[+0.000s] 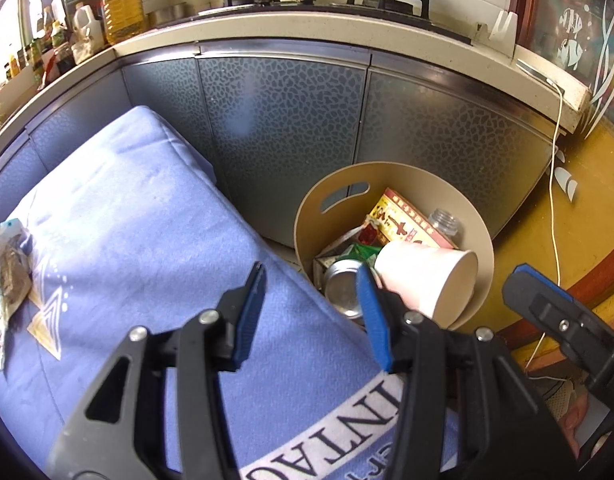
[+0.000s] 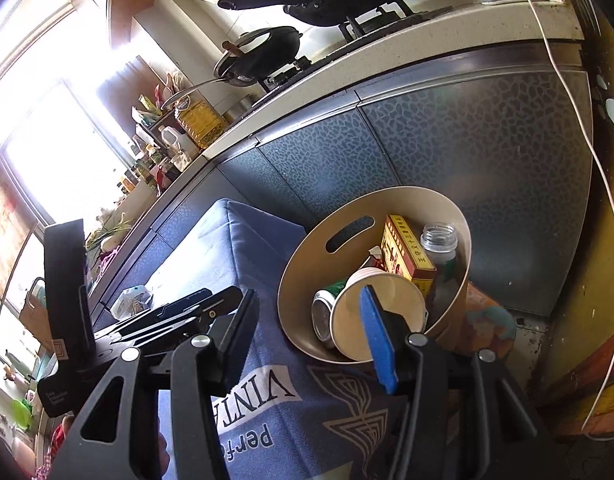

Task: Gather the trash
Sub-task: 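Move both open tools back over the trash on the table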

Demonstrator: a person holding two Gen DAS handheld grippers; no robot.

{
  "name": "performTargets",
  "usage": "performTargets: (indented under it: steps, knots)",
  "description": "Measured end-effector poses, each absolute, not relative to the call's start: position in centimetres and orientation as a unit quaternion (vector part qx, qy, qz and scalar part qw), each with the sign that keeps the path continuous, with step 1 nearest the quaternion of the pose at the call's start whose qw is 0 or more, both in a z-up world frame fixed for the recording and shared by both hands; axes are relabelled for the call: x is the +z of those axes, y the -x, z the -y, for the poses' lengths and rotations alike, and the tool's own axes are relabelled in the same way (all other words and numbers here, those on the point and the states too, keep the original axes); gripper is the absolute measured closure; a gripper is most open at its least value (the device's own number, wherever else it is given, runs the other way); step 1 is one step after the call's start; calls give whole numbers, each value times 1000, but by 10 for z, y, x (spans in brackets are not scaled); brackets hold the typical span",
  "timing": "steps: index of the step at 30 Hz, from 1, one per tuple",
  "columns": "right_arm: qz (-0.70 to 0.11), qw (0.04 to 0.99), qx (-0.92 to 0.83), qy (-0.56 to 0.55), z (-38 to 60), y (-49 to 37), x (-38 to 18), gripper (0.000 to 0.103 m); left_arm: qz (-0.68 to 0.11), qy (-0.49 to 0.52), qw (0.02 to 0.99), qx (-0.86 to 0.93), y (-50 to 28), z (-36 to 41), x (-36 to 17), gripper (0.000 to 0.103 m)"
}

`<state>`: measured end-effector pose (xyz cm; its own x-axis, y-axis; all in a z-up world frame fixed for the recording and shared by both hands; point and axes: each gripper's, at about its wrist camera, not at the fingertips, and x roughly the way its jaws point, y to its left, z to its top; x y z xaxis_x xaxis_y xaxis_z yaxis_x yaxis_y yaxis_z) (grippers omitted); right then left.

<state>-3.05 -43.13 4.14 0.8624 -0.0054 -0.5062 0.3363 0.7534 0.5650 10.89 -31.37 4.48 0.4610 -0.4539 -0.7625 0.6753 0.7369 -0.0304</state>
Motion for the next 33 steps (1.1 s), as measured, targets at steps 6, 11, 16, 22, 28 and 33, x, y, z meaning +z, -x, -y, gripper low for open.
performTargets:
  steps: [6,11,16,22,28,33]
  knots:
    - [-247,908,-88,-326,417,29,49,52,-387,-128,852,-329,-102,293,53,58]
    - [-247,913,-81,-315,402,25,56,52,-384,-118,858,-321,-101,272,57,58]
    - [-248,914,-78,-312,388,23,60,52,-378,-106,864,-314,-100,249,60,58]
    - [-255,918,-66,-297,367,16,66,52,-364,-97,877,-298,-96,223,63,58]
    - [-274,919,-40,-280,339,0,66,52,-355,-85,894,-259,-97,179,58,58]
    - [-288,921,-14,-261,308,-16,66,52,-347,-74,912,-204,-104,129,47,58]
